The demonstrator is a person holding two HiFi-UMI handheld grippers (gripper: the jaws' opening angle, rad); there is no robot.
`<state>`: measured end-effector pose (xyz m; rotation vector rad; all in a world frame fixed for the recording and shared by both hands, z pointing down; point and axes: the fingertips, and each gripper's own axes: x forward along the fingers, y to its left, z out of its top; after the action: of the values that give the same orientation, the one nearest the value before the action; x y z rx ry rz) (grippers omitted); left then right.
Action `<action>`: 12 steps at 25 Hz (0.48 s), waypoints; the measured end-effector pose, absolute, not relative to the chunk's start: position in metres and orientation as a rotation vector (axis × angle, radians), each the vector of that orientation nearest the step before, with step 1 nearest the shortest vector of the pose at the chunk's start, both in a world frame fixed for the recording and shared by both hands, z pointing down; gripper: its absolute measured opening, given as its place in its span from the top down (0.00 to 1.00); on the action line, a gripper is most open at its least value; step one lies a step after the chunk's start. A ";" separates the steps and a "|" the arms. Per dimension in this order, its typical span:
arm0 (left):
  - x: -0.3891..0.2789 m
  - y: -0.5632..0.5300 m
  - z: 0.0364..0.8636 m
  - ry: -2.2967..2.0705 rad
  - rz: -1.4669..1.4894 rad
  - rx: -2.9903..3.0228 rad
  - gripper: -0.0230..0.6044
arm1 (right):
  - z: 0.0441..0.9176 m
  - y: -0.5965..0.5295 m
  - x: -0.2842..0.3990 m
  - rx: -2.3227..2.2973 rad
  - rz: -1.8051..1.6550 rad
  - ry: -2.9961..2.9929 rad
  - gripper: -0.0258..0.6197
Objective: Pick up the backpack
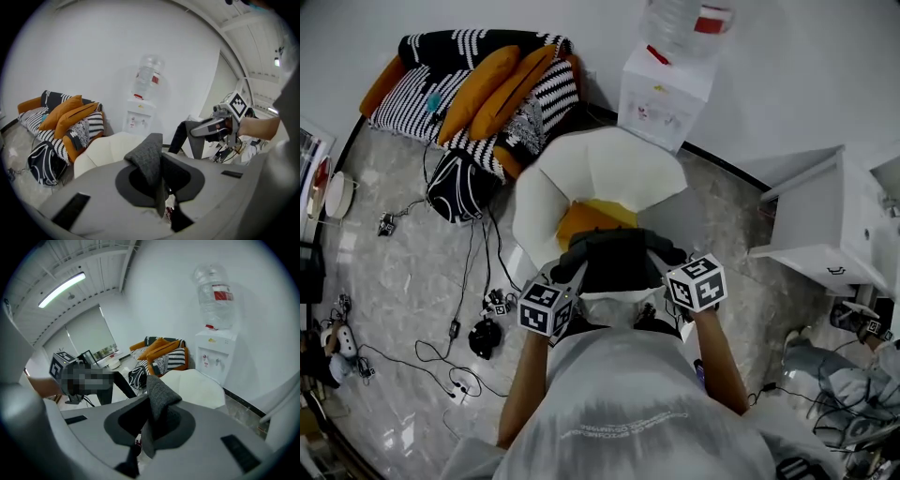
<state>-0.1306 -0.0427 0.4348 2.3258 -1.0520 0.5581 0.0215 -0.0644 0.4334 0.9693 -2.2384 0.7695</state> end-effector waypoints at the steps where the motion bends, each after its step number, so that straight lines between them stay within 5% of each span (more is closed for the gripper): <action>1: -0.129 -0.038 0.431 -1.040 0.556 2.347 0.89 | 0.431 -0.061 0.022 0.970 0.768 -2.243 0.91; 12: -0.128 -0.044 0.374 -1.083 0.487 2.468 0.89 | 0.374 -0.052 0.022 1.024 0.661 -2.342 0.91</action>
<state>-0.1283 -0.0436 0.3743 2.4680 -1.0832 0.4875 0.0224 -0.0517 0.3740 1.0237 -2.3420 0.6610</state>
